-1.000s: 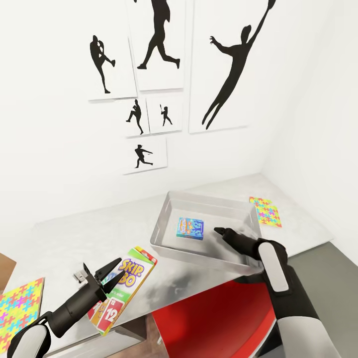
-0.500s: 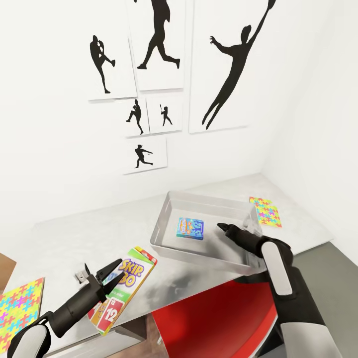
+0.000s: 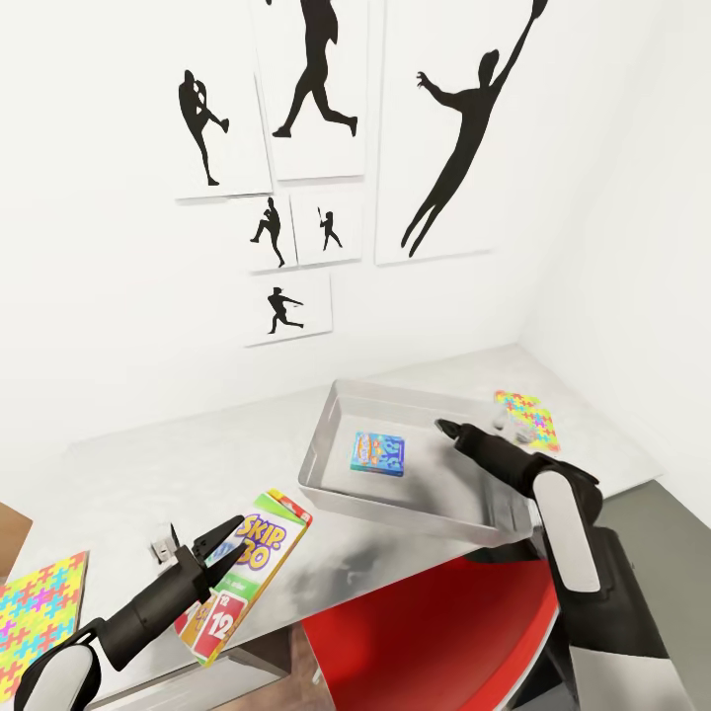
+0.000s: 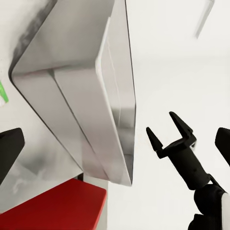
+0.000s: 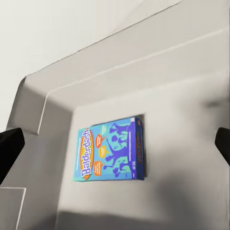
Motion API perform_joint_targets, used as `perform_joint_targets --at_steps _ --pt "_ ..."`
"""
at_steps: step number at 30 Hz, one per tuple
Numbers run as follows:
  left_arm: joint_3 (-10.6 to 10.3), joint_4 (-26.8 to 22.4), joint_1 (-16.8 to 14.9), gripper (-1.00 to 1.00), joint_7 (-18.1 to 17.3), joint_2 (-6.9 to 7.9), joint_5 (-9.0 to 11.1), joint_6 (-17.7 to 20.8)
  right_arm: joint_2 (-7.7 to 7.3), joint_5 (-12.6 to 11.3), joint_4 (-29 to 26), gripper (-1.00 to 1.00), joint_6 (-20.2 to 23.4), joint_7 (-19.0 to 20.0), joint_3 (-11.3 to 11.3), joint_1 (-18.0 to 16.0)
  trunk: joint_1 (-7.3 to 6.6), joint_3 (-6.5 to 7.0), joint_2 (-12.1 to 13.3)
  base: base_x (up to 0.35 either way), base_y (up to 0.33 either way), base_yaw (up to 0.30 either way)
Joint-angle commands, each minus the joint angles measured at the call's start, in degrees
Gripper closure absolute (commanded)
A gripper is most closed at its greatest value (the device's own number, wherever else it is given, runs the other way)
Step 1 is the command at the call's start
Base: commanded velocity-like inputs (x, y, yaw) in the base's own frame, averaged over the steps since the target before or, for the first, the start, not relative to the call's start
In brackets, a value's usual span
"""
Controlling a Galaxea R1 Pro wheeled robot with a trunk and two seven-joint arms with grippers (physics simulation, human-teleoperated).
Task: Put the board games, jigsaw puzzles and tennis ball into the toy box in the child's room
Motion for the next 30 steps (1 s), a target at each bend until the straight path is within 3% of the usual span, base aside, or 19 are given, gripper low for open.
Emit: perform_joint_targets --at_steps 1,7,12,30 --pt "0.06 -0.06 -0.01 -1.0 -0.07 0.0 0.09 0.26 -0.49 -0.56 -0.52 -1.0 0.44 -0.49 0.01 -0.02 0.03 -0.1 -0.1 0.0 0.0 0.0" --pt "-0.01 -0.11 0.06 -1.0 -0.03 0.02 -0.17 -0.01 -2.83 -0.45 -1.57 -1.0 0.99 -0.45 1.1 0.0 0.03 -0.06 -0.1 0.0 0.0 0.0" --pt "-0.04 -0.11 0.08 -1.0 -0.08 0.01 -1.22 -0.19 -3.93 -0.41 -1.94 -1.0 1.17 -0.42 2.04 -0.22 0.03 0.14 -0.1 0.0 0.0 0.0" --pt "-0.2 -0.12 0.1 -1.0 -0.33 -0.15 -4.0 -0.43 -4.98 -0.37 -2.34 -1.0 1.37 -0.37 3.18 -0.57 0.03 1.54 -0.1 0.0 0.0 0.0"
